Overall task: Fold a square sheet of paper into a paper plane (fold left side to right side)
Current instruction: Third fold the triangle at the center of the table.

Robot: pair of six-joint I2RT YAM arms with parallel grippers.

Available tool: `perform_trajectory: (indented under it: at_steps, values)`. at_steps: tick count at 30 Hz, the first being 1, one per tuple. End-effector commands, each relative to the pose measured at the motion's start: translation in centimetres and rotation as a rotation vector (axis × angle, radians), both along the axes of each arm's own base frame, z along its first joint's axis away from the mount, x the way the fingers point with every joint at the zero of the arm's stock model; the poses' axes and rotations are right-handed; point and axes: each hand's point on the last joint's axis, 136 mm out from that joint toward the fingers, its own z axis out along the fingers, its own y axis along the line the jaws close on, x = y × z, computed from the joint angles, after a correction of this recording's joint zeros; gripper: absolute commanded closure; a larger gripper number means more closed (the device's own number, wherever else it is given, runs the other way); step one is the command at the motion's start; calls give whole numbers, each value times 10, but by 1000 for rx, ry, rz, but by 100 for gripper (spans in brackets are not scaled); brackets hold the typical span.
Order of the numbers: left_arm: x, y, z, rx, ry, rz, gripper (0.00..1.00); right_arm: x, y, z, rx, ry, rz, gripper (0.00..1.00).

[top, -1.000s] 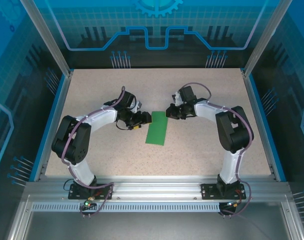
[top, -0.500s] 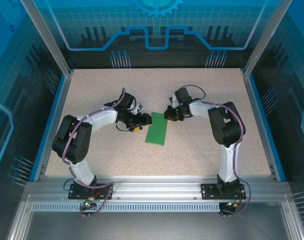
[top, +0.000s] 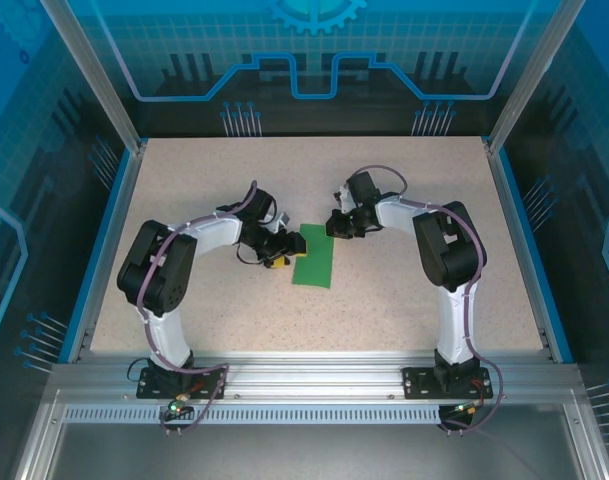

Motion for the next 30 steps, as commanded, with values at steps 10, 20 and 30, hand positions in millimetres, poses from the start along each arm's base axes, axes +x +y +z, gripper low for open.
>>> perform_trajectory:
  at_steps: [10,20,30]
  values:
    - [4,-10,-8,-39,37,-16,38,-17,4,-15,-25,57,40,92]
    - [2,-18,-11,-45,49,-33,45,-17,5,-15,-25,57,41,92]
    - [-4,-17,-10,-26,83,-18,56,-16,5,-12,-26,45,44,91]
